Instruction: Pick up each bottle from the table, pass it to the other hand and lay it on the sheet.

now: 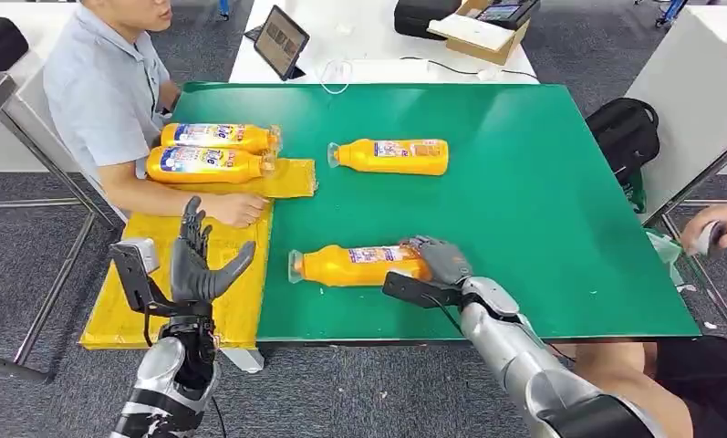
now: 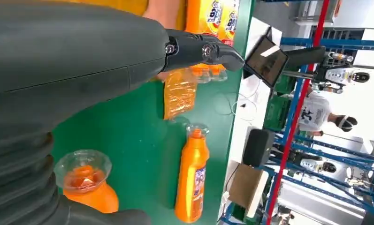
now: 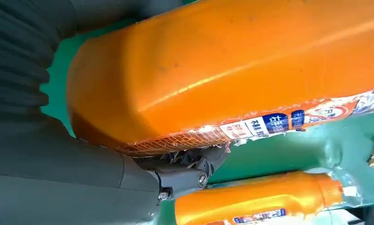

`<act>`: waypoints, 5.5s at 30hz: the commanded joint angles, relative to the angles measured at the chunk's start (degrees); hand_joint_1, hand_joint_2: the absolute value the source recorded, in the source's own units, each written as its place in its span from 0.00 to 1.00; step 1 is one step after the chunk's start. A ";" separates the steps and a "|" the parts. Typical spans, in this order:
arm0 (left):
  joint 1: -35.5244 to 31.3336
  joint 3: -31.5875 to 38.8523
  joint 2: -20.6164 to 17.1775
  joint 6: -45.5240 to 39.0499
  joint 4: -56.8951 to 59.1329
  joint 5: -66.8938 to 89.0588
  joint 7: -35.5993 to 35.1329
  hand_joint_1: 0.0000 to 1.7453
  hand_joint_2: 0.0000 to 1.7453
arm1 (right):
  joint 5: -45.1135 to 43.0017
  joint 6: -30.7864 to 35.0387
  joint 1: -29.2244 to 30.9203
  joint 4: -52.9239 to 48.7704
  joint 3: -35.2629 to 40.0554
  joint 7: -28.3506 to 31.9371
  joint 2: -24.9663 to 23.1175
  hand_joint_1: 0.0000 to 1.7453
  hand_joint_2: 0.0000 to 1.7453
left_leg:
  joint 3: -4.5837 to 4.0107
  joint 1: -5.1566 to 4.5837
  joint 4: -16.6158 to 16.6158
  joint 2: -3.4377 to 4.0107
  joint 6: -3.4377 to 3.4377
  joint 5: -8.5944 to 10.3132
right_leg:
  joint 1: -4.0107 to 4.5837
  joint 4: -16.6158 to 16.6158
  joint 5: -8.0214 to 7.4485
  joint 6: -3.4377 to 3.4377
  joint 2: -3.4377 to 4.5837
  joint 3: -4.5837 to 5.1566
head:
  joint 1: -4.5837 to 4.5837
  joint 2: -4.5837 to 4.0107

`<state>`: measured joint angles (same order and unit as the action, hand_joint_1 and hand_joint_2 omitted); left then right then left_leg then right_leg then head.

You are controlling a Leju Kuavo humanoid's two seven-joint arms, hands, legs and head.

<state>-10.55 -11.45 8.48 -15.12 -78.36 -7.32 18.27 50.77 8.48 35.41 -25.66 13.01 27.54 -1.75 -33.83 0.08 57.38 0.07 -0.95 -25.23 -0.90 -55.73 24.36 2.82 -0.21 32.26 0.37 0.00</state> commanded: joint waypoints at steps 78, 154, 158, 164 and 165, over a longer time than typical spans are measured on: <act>8.92 -8.88 -0.01 25.11 -3.59 -14.31 4.66 1.00 1.00 | -32.63 29.02 -18.33 -29.46 23.65 12.46 -9.44 0.00 0.00 | -0.42 0.03 -0.06 -0.21 0.07 -0.09 | 0.02 0.05 0.12 -0.10 -0.11 0.35 | 0.00 0.00; -28.46 -0.32 -12.22 20.86 36.79 39.78 11.31 0.00 1.00 | -34.12 31.52 -27.33 -43.74 12.70 12.46 -7.25 0.00 0.00 | -0.43 0.04 -0.07 -0.20 0.10 0.02 | 0.04 -0.03 -0.01 -0.24 -0.08 0.37 | -0.02 0.00; -28.46 -0.32 -12.22 20.86 36.79 39.78 11.31 0.00 1.00 | -34.12 31.52 -27.33 -43.74 12.70 12.46 -7.25 0.00 0.00 | -0.53 0.04 -0.05 -0.18 0.11 0.07 | 0.05 -0.04 -0.06 -0.23 -0.07 0.50 | -0.02 0.00; -22.14 3.00 -9.71 13.29 24.60 35.11 11.84 0.00 1.00 | -31.91 31.52 -28.68 -44.93 11.02 12.46 -7.92 0.00 0.00 | -0.09 0.03 -0.05 -0.16 0.10 0.07 | 0.03 -0.06 -0.05 -0.21 -0.07 0.54 | -0.02 0.00; -19.45 3.64 -8.50 11.31 19.10 33.11 11.40 0.00 1.00 | -30.19 31.52 -29.44 -45.75 9.98 12.46 -8.29 0.00 0.00 | 0.01 0.07 -0.02 -0.17 0.12 0.02 | 0.07 -0.04 -0.01 -0.25 -0.07 0.41 | -0.04 0.00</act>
<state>-37.97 -13.14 -4.70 4.81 -41.55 32.02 29.88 16.98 39.87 6.73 -72.04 25.22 40.11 -10.14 -34.01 0.10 57.37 -0.07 -0.87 -25.14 -0.87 -55.82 24.29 2.66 -0.27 32.90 0.33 0.00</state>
